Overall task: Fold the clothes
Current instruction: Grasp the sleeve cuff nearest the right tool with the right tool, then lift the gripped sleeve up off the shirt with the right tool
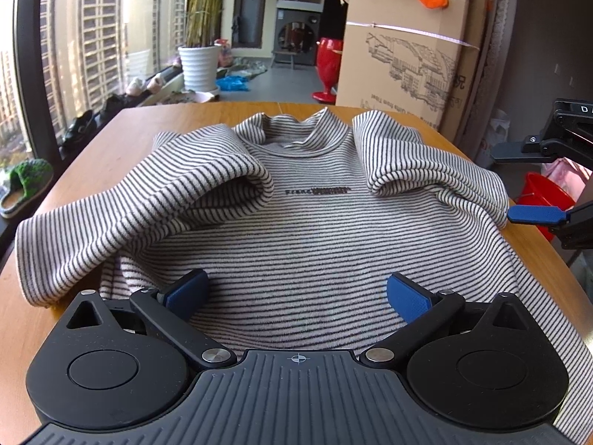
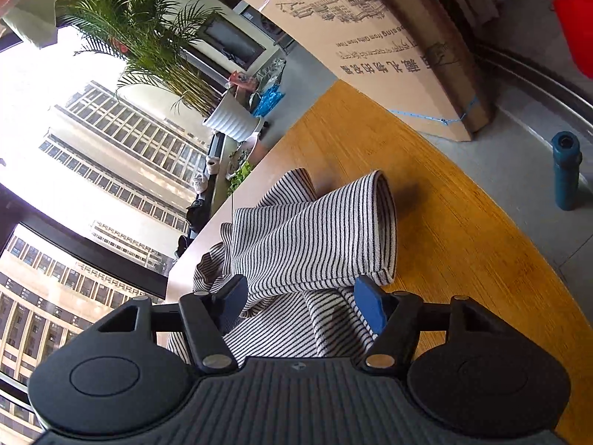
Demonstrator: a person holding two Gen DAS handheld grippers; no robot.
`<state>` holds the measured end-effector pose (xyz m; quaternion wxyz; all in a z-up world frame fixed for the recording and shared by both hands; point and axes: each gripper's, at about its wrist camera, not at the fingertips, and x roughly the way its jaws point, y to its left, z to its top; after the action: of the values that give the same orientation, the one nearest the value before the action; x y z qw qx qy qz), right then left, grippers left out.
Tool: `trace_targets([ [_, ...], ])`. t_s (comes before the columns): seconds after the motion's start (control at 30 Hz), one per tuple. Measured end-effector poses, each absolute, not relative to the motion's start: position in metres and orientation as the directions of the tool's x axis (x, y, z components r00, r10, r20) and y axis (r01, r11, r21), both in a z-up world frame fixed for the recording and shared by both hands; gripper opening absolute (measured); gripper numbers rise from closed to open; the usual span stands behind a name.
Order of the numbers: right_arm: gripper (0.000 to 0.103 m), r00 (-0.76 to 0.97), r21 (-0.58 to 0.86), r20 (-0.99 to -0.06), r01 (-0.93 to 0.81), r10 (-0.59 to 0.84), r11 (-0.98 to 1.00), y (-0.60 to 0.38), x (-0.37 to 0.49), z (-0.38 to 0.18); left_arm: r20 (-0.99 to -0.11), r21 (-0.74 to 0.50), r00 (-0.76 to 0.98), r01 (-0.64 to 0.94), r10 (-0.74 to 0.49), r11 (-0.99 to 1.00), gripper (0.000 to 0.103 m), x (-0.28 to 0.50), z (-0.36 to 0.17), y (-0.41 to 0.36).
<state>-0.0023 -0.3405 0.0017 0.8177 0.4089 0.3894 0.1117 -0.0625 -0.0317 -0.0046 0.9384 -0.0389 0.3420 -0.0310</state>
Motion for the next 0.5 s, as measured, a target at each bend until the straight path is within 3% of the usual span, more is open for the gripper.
trace_targets([
  [0.07, 0.062, 0.646, 0.804, -0.540, 0.206, 0.540, 0.557, -0.344, 0.005, -0.014, -0.630, -0.115, 0.770, 0.030, -0.097, 0.993, 0.103, -0.064, -0.005, -0.029],
  [0.2, 0.061, 0.679, 0.848, -0.503, 0.267, 0.535, 0.459, -0.345, 0.026, -0.033, -0.574, -0.268, 0.800, 0.015, -0.173, 0.963, 0.103, -0.070, -0.005, -0.007],
  [0.3, 0.053, 0.701, 0.855, -0.497, 0.295, 0.511, 0.427, -0.346, 0.045, -0.042, -0.555, -0.314, 0.809, 0.012, -0.194, 0.949, 0.103, -0.071, -0.005, 0.000],
  [0.37, 0.037, 0.697, 0.837, -0.525, 0.320, 0.488, 0.444, -0.345, 0.054, -0.043, -0.554, -0.313, 0.810, 0.013, -0.194, 0.950, 0.103, -0.073, -0.005, 0.000],
  [0.4, 0.018, 0.695, 0.821, -0.544, 0.323, 0.470, 0.471, -0.344, 0.058, -0.039, -0.552, -0.317, 0.811, 0.014, -0.196, 0.948, 0.103, -0.073, -0.005, 0.001],
  [0.43, 0.011, 0.702, 0.803, -0.554, 0.309, 0.447, 0.509, -0.345, 0.061, -0.031, -0.548, -0.327, 0.812, 0.014, -0.202, 0.945, 0.103, -0.074, -0.005, 0.003],
  [0.5, 0.010, 0.739, 0.753, -0.560, 0.265, 0.375, 0.602, -0.348, 0.063, -0.005, -0.539, -0.350, 0.815, 0.015, -0.214, 0.937, 0.103, -0.075, -0.005, 0.007],
])
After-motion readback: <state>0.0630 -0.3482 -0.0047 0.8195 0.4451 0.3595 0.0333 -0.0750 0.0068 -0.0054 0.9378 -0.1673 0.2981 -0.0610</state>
